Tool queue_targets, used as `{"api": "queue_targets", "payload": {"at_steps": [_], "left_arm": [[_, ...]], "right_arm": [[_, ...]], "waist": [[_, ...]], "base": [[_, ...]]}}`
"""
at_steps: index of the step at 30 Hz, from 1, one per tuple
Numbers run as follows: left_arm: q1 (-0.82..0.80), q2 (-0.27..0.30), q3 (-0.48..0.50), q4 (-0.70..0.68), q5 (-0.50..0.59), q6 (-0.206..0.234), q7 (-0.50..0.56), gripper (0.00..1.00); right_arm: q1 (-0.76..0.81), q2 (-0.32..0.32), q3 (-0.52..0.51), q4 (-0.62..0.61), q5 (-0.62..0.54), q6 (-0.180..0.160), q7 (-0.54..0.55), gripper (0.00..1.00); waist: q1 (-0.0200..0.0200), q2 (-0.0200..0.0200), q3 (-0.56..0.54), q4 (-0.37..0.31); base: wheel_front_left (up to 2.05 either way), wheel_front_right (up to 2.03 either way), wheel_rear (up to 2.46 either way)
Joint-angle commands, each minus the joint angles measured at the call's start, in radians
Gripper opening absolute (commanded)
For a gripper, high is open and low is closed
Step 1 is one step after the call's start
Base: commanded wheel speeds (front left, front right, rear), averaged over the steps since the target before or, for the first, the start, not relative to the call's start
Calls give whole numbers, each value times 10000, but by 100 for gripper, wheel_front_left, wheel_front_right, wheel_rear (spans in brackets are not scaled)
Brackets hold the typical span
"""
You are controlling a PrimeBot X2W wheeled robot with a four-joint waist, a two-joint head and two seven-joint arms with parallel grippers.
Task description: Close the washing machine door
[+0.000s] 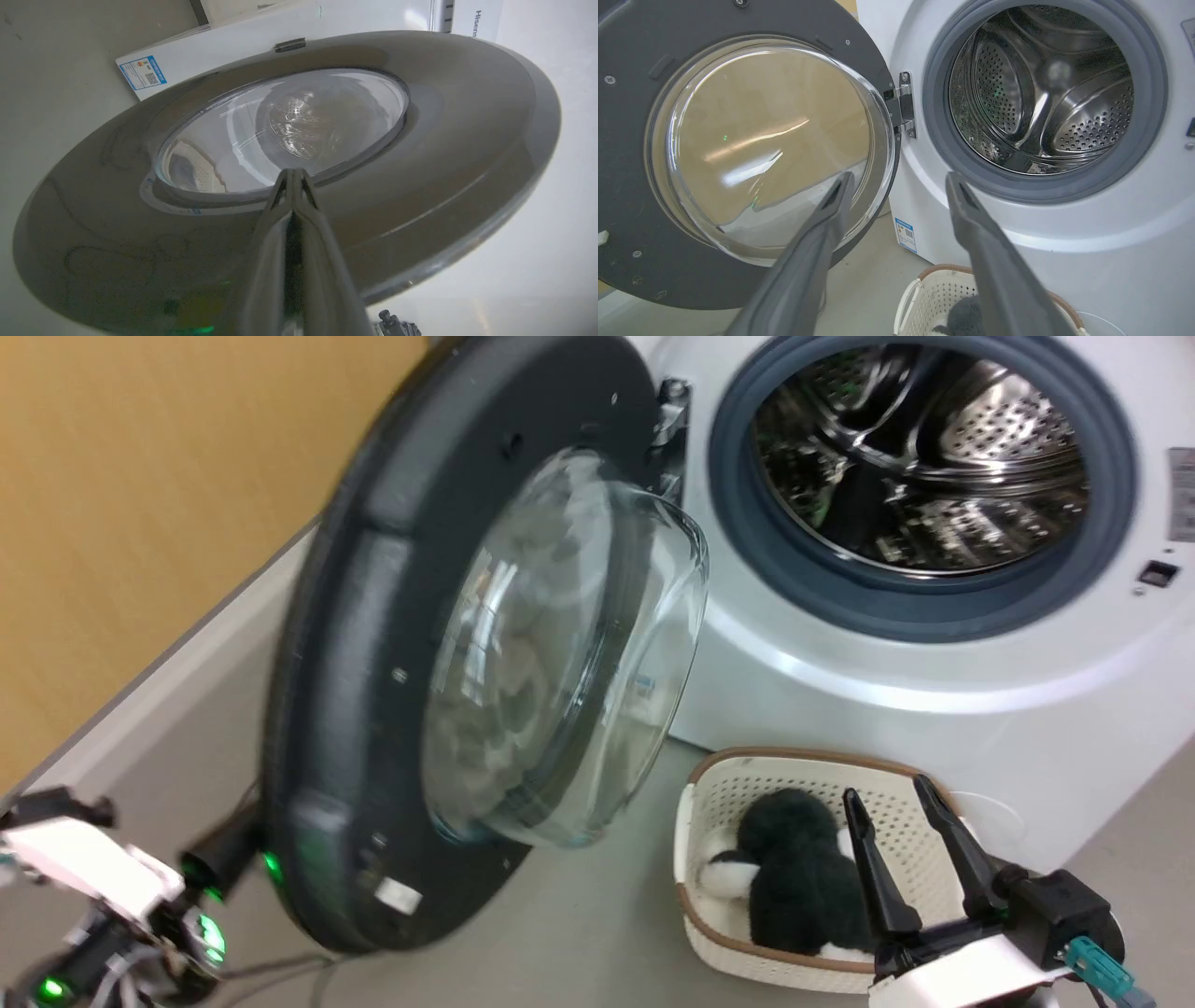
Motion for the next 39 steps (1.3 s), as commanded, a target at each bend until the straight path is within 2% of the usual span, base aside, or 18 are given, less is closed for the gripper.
{"api": "queue_targets", "payload": {"at_steps": [1,5,9,15,21,28,33,39], "left_arm": [[207,-163,-134,-176,-90,33,122,0],[1035,-644,-768,-1277,-356,263,476,0],[1763,-831,-1494,-2120,-738,590,501,0],[2477,-878,-2794,-2754,-1441,917,-282,0],[2646,-881,-4050,-2595,-1918,720,-1439,0],[2025,-882,-5125,-1772,-2131,122,-2903,0],[1207,-882,-5657,-1183,-1888,-199,-4200,0],[246,-882,-5935,-402,-2101,-266,-5646,0]], "right_arm": [[128,44,-54,21,-37,8,-44,100],[218,94,-272,41,-71,8,-44,100],[298,128,-447,53,-123,8,-44,100],[219,149,-494,97,-202,8,-44,100],[72,156,-515,112,-272,8,-44,100],[-138,158,-601,-11,-336,8,-44,100],[-315,162,-627,-133,-287,8,-44,100],[-441,165,-590,-184,-12,8,-44,100]], "waist": [[-1,0,-129,-156],[-1,0,-254,-513],[-1,0,-312,-950],[-1,0,-213,-1926],[-1,0,41,-3195],[-1,0,713,-4747],[-1,0,1314,-5834],[-1,0,1785,-6926]], "base": [[0,0,0],[0,0,0],[0,0,0],[0,0,0],[0,0,0],[0,0,0],[0,0,0],[0,0,0]]}}
